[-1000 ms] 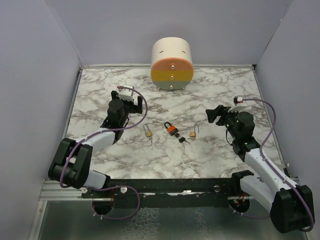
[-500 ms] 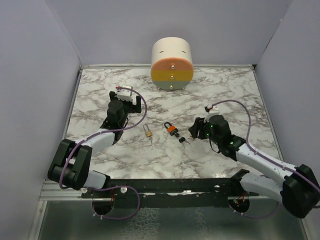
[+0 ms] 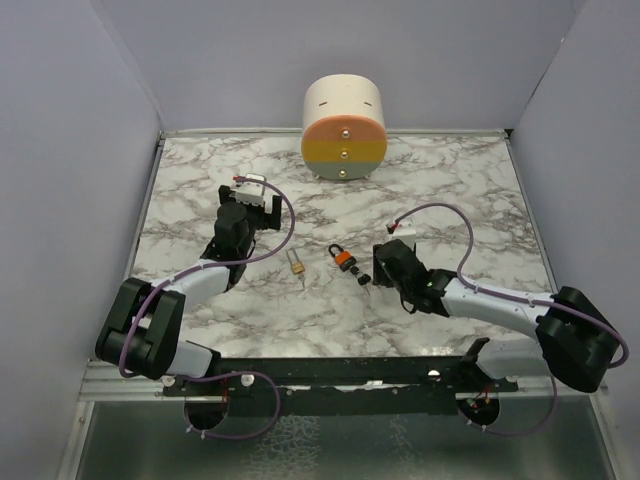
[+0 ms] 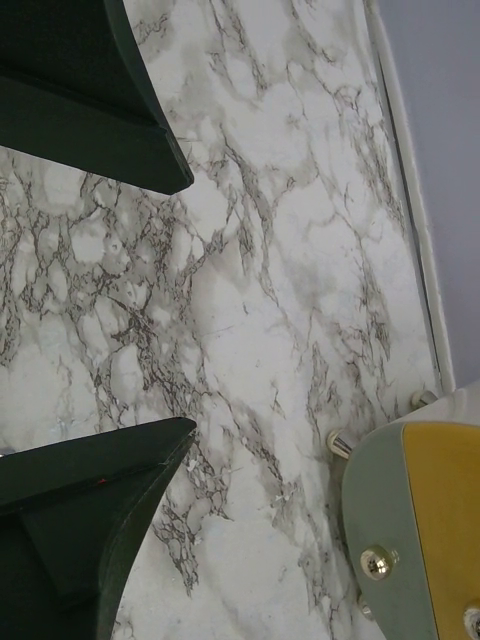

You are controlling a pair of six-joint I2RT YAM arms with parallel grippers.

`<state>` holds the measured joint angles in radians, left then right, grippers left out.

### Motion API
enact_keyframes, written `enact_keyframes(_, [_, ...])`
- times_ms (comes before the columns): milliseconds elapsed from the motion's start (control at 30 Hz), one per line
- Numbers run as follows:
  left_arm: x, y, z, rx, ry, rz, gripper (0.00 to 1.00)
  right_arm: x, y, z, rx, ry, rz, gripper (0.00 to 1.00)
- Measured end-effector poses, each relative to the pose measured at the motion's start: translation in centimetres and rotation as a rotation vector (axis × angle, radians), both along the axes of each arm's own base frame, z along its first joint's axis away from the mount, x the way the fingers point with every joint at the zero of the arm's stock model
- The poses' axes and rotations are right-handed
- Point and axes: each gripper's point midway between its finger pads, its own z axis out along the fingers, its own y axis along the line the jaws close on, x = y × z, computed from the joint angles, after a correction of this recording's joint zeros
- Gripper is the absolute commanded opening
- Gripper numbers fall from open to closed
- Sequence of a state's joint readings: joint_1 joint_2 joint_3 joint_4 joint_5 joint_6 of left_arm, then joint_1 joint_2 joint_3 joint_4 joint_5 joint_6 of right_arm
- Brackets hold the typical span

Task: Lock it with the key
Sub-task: Pick up the lock from the center of the board.

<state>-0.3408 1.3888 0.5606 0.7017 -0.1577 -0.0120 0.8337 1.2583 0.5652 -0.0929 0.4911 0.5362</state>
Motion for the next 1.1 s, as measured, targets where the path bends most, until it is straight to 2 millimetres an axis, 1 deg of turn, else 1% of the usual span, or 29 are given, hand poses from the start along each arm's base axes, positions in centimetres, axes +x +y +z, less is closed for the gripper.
enact_keyframes(233, [0.0,0.0,-0.2,0.005,0.003,-0.001,0.99,0.6,-1.5,-1.4,-0.075,0.016,-0.117,0.51])
enact_keyframes(533, [0.1,0.0,-0.5,0.010,0.012,0.000,0.99,0.4,-2.1,-4.1,-0.129,0.067,-0.163,0.50])
enact_keyframes(1100, [0.1,0.0,-1.4,0.018,0.031,-0.001,0.99,1.3,-1.4,-4.5,-0.127,0.066,-0.179,0.50])
